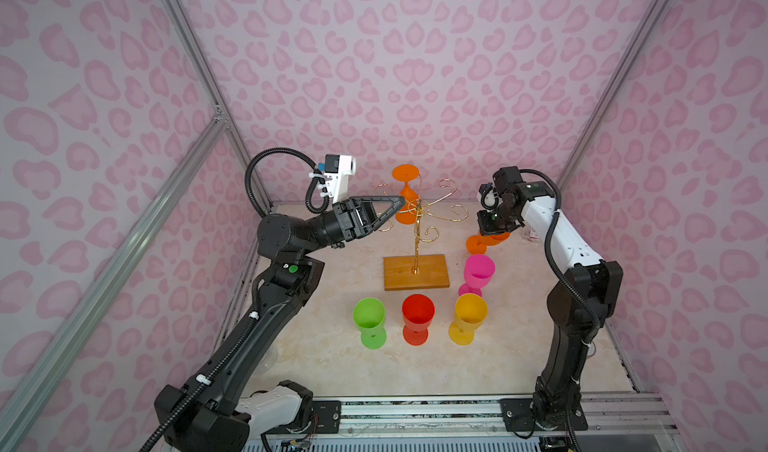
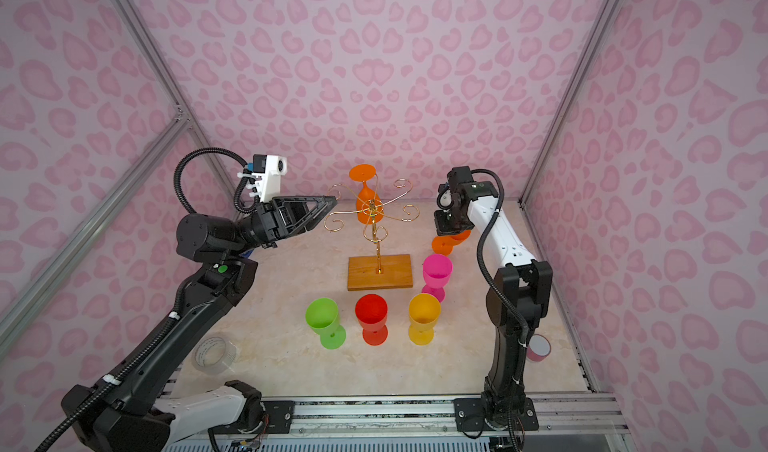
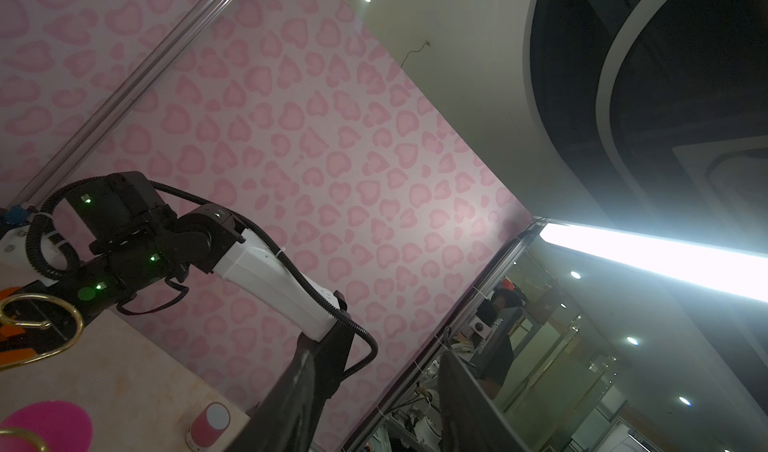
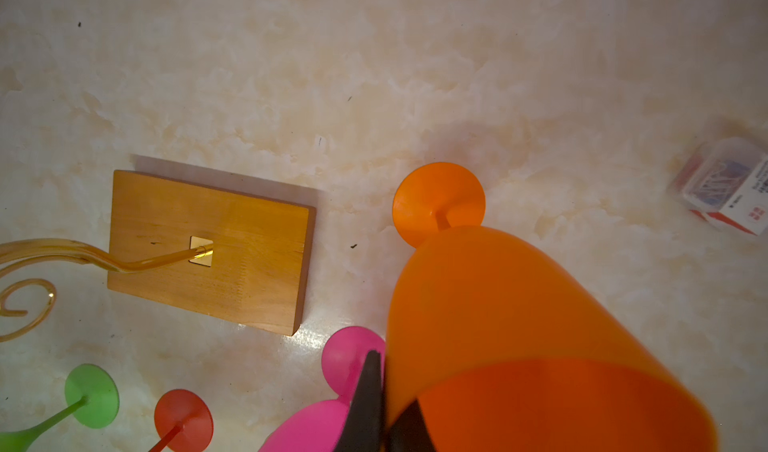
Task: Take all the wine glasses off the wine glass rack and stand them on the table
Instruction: 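Lower the orange glass upright beside the pink glass with the right gripper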
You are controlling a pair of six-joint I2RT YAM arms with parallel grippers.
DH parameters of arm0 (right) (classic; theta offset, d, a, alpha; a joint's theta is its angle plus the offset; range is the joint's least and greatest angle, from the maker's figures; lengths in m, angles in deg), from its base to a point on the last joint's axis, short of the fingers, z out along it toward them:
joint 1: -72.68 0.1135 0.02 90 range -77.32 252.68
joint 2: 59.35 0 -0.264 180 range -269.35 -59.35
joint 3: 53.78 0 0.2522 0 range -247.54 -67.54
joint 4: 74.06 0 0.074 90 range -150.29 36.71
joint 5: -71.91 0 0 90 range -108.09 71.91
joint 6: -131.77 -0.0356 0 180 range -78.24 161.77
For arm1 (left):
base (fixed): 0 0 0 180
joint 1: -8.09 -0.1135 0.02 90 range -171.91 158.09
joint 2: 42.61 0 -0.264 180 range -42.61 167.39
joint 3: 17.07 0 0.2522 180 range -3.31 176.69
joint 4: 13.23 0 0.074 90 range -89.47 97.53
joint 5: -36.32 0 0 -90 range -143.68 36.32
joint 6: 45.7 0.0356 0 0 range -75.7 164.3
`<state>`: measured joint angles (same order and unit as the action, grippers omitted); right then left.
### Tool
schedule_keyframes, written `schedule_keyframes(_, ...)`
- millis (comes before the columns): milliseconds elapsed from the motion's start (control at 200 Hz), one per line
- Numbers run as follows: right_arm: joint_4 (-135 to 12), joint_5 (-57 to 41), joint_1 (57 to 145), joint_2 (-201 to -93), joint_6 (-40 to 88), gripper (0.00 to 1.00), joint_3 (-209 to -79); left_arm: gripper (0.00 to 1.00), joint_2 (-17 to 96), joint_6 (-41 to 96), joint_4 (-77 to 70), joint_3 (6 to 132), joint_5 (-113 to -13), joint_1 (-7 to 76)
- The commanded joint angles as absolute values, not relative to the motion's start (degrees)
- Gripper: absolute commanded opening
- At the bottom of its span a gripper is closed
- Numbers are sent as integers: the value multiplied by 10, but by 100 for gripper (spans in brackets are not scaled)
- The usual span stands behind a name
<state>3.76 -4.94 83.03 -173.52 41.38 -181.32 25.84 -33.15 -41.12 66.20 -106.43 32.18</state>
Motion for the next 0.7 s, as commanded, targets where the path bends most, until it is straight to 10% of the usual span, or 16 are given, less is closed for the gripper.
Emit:
schedule_keyframes(0,68,-52,836,-1752,427,0,-1829,51,252,-314,-407,659,-1073,321)
schedule_keyframes(695,105,-48,859,-1796,441,3,-1871,51,249,-295,-387,657,-1073,319)
